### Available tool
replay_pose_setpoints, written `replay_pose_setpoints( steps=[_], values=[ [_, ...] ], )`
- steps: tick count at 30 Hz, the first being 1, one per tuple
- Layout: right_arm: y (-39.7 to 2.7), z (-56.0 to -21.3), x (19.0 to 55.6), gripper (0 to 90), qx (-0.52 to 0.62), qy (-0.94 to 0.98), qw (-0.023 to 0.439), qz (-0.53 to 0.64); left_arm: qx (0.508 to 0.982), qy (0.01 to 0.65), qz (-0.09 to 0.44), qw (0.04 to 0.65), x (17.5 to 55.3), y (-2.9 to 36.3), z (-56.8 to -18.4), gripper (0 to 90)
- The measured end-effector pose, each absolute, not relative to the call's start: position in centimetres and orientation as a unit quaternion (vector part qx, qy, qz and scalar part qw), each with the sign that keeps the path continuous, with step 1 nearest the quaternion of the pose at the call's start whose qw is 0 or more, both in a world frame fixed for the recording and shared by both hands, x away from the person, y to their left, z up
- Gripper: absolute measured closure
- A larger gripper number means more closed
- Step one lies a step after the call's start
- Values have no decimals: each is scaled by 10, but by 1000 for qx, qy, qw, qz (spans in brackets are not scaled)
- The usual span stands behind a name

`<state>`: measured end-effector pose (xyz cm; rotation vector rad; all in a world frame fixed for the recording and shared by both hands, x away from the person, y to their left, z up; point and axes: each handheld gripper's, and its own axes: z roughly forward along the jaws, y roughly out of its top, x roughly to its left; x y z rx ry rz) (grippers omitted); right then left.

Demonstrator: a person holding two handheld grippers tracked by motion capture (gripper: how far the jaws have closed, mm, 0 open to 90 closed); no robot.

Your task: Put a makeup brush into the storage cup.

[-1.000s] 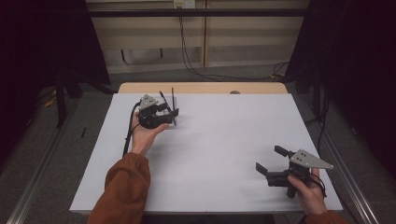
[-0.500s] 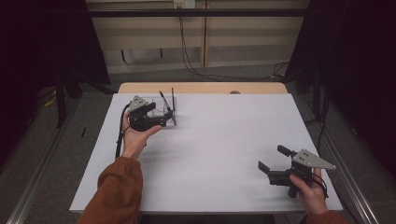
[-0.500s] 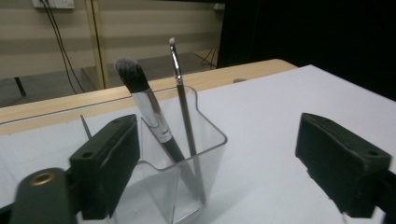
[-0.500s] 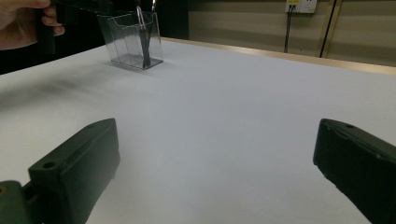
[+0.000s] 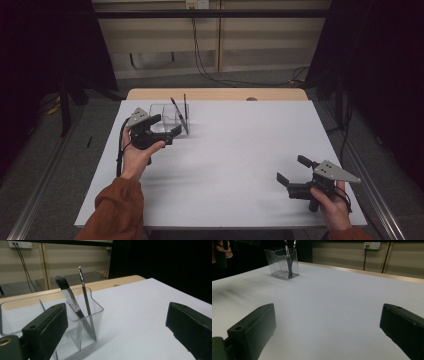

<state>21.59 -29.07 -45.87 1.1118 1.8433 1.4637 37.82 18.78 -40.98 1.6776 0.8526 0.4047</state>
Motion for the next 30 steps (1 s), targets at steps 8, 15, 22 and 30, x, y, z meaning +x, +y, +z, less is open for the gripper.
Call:
replay_pose_setpoints(
  steps=[8, 15, 22, 30],
  values=[
    [-290, -458, 215, 0, 413, 683, 267, 540, 716, 347, 184, 578, 362, 198, -411, 22],
    [-291, -458, 214, 0, 414, 682, 271, 539, 712, 332, 177, 593, 344, 202, -411, 22],
    [-291, -458, 214, 0, 413, 681, 269, 541, 718, 326, 183, 587, 327, 204, -413, 21],
    [-290, -458, 213, 0, 411, 683, 268, 541, 722, 319, 184, 586, 311, 207, -415, 21]
  ],
)
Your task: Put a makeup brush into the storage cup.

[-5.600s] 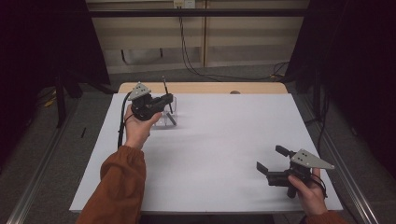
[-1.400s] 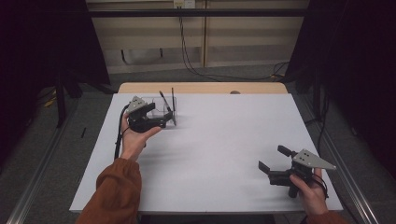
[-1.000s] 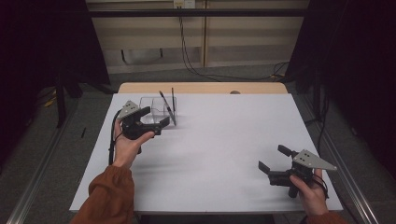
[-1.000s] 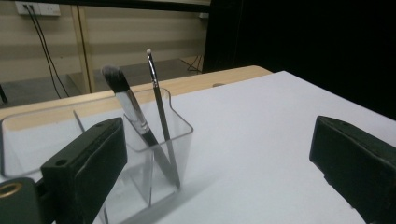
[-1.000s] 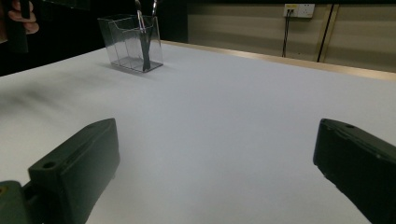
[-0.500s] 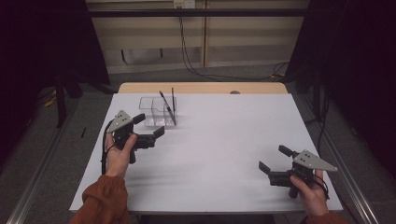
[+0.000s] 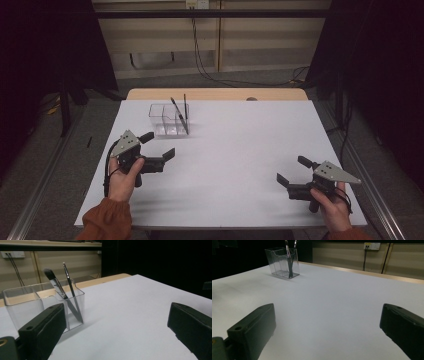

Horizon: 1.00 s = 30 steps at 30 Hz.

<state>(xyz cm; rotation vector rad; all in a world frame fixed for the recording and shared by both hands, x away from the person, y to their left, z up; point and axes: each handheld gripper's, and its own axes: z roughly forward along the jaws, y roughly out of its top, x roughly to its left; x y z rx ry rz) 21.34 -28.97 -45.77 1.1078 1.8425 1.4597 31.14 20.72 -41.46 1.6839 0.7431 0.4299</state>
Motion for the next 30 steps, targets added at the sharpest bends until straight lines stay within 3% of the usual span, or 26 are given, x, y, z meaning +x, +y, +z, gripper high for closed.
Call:
replay_pose_setpoints(
  steps=[30],
  values=[
    [-289, -458, 212, 0, 404, 688, 268, 540, 734, 346, 182, 556, 269, 236, -443, 21]
  ],
)
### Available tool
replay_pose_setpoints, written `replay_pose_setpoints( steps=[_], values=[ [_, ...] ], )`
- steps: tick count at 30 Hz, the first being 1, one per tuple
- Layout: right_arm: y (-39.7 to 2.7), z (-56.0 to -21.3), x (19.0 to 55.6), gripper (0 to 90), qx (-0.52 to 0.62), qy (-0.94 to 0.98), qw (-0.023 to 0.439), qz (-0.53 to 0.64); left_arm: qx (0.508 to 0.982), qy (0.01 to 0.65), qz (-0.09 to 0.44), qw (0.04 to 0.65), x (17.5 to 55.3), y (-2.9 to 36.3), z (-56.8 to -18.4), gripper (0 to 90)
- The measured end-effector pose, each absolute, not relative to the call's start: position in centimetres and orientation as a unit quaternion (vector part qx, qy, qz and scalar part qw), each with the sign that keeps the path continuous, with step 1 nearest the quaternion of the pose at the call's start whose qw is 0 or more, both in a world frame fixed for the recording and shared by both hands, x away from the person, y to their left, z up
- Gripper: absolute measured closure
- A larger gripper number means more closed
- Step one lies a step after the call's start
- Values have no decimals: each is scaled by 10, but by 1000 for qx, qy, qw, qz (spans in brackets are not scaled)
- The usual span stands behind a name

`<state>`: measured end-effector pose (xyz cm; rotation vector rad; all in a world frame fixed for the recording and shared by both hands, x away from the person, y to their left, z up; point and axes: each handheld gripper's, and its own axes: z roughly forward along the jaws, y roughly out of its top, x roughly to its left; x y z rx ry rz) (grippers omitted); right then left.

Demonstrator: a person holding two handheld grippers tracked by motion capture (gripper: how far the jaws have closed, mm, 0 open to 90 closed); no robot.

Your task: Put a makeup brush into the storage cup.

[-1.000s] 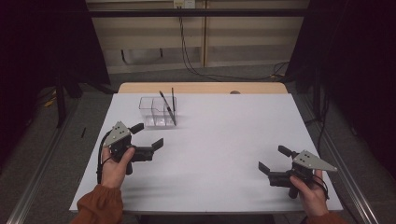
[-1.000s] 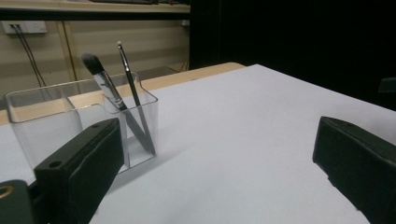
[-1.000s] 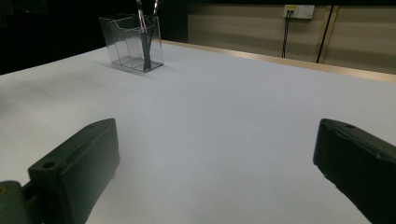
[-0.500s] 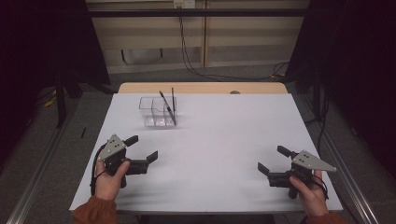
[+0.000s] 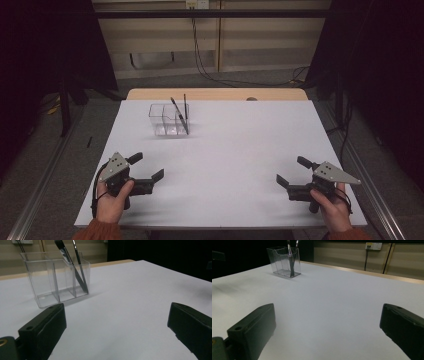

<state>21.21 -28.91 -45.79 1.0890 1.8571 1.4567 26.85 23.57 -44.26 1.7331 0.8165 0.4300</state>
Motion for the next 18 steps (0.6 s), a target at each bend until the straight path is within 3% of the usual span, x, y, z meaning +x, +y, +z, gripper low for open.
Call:
replay_pose_setpoints(
  steps=[18],
  values=[
    [-287, -460, 213, 0, 400, 693, 269, 536, 724, 349, 195, 562, 262, 246, -441, 21]
  ],
)
